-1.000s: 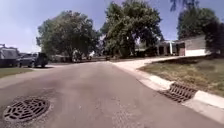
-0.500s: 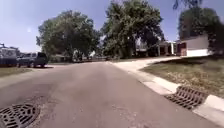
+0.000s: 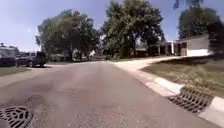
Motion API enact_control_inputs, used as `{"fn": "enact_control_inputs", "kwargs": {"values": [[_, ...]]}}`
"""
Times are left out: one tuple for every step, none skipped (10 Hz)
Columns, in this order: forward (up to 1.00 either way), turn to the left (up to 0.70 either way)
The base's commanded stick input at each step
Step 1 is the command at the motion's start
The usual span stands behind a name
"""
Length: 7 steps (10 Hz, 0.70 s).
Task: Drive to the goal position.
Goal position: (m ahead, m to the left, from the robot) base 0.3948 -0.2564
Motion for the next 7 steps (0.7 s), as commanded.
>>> {"fn": "enact_control_inputs", "kwargs": {"values": [[0.5,0.12],[0.5,0.21],[0.5,0.3],[0.5,0.39],[0.5,0.47],[0.5,0.0],[0.5,0.0]]}}
